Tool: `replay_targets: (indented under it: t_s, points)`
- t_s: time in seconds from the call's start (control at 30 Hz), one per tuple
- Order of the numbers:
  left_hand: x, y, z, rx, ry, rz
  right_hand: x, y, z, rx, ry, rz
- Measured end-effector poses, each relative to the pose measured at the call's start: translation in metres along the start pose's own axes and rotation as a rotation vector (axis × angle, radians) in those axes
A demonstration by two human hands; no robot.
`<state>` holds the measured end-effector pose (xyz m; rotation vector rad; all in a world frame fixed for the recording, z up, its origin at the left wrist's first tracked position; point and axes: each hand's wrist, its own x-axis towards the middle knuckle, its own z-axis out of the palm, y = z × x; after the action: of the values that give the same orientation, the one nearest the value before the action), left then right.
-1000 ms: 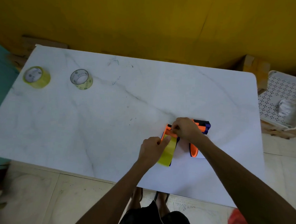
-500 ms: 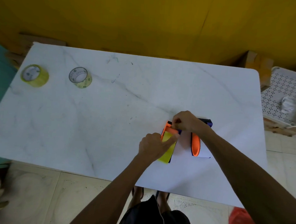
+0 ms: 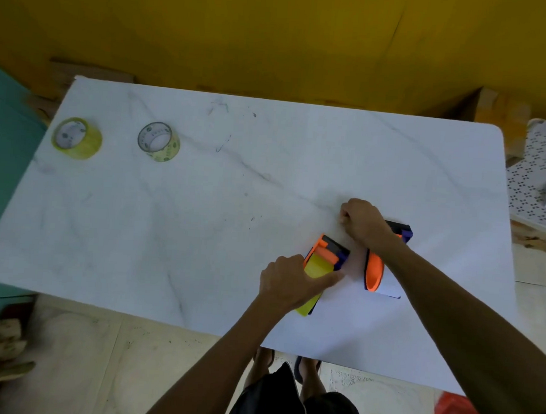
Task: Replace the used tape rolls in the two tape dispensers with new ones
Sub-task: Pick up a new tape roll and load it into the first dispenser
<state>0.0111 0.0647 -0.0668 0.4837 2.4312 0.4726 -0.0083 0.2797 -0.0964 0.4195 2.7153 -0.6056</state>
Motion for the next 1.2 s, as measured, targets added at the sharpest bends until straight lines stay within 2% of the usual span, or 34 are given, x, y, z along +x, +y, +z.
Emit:
replay_targets:
  t_s: [0.3,0.43,0.77,0.9,1.0,1.13,1.2]
  points:
    - [-0.004,0.0,-0.001,-0.017,0.079,-0.052,0.015,-0.01,-0.001,-0.157,0.0,0.067]
    - [-0.006,0.001,0.001,-0.079,0.115,-0.084,0.018,-0.009,0.003,-0.147,-0.014,0.076]
    - [-0.005,-0.015,0.0,-0.275,0.21,-0.012,0.023,-0.008,0.006,-0.075,0.008,0.065]
    - [-0.008,-0.009,0.0,-0.641,0.369,-0.006,0.025,-0.01,0.004,-0.026,-0.028,0.142]
    - [-0.004,-0.002,-0.015,-0.859,0.412,-0.07,0.028,-0.007,-0.006,0.166,-0.126,0.263]
    - [0.005,0.007,-0.047,-0.912,0.405,-0.014,0.029,-0.002,-0.029,0.496,-0.343,0.324]
    - [0.007,0.011,-0.062,-0.933,0.417,-0.014,0.026,-0.004,-0.034,0.765,-0.412,0.414]
